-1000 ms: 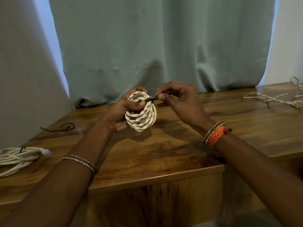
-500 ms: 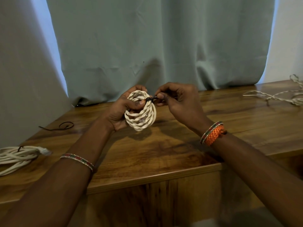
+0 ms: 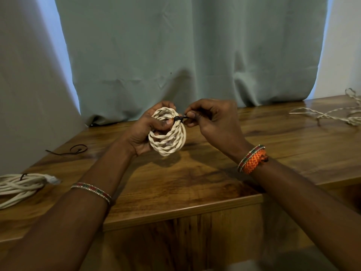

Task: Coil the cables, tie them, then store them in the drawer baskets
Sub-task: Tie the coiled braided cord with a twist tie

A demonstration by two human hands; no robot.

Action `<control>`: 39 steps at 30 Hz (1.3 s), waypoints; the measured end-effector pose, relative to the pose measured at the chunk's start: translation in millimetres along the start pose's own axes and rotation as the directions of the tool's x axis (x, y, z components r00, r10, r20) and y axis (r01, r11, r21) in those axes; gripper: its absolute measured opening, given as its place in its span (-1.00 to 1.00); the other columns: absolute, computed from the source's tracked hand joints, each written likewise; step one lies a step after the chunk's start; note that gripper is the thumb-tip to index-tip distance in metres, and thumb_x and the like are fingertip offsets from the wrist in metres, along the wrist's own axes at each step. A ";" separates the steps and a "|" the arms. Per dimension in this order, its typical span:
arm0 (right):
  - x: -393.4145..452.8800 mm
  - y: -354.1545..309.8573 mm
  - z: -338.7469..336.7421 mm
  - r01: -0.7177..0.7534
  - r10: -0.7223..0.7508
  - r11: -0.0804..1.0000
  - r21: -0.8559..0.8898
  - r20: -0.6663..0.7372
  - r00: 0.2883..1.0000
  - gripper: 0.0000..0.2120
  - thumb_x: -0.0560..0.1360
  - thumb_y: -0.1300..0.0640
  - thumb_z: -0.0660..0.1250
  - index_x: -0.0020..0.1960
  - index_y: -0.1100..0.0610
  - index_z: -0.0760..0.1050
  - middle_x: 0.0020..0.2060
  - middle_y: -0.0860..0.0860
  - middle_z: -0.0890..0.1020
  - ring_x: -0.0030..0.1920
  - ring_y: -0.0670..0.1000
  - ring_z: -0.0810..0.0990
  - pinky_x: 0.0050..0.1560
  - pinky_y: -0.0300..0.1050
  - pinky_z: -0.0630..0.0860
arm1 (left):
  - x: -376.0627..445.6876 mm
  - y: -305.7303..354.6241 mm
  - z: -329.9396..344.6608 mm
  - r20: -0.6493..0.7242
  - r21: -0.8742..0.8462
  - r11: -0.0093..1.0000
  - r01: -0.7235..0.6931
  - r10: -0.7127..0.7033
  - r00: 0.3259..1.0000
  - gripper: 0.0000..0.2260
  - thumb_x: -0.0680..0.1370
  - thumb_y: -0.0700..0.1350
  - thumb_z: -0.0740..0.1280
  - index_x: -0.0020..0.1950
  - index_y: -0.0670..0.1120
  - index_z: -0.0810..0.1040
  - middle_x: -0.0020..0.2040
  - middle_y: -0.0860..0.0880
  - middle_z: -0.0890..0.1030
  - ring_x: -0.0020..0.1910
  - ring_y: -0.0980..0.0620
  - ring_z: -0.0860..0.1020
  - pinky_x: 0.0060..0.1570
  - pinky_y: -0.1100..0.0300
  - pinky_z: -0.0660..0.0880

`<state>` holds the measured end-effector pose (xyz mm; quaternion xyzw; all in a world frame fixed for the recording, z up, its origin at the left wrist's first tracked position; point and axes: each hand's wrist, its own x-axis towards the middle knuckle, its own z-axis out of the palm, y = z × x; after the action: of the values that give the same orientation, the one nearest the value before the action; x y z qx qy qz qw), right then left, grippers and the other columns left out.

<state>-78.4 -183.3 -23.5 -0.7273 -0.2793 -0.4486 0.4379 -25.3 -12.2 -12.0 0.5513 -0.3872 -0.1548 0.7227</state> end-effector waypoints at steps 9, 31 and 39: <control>-3.3 -1.7 3.5 -0.037 0.039 0.998 0.050 -0.053 0.998 -0.81 0.42 0.44 0.34 -0.13 0.18 0.62 -0.28 0.04 0.65 -0.27 -0.05 0.68 -0.23 -0.17 0.64 | 1.2 -1.5 4.6 -0.031 -0.008 0.999 -0.044 0.044 0.999 -0.74 0.32 -0.39 0.23 -0.06 -0.13 0.41 -0.33 -0.02 0.60 -0.39 0.08 0.57 -0.37 0.27 0.53; -3.1 -2.8 6.9 -0.094 0.122 0.971 0.222 -0.119 0.985 -0.82 0.46 0.41 0.33 -0.15 0.16 0.59 -0.29 -0.01 0.65 -0.25 -0.04 0.69 -0.20 -0.15 0.63 | 3.4 -1.9 13.0 -0.064 -0.019 0.996 -0.091 0.089 0.994 -0.73 0.30 -0.37 0.23 -0.07 -0.11 0.43 -0.32 -0.04 0.58 -0.38 0.07 0.56 -0.35 0.27 0.54; -2.5 -5.1 6.0 -0.049 0.058 0.962 0.269 -0.025 0.998 -0.81 0.49 0.36 0.32 0.01 0.13 0.56 -0.14 0.04 0.66 -0.10 0.02 0.69 -0.07 -0.01 0.63 | 0.1 5.1 2.4 -0.015 -0.085 0.991 -0.106 0.105 0.994 -0.39 0.01 -0.16 0.63 -0.04 -0.11 0.45 -0.28 -0.06 0.61 -0.36 0.04 0.59 -0.34 0.24 0.55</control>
<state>-81.1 -175.7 -25.0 -0.6611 -0.3104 -0.4065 0.5489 -28.1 -12.2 -7.1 0.4993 -0.4048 -0.1300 0.7549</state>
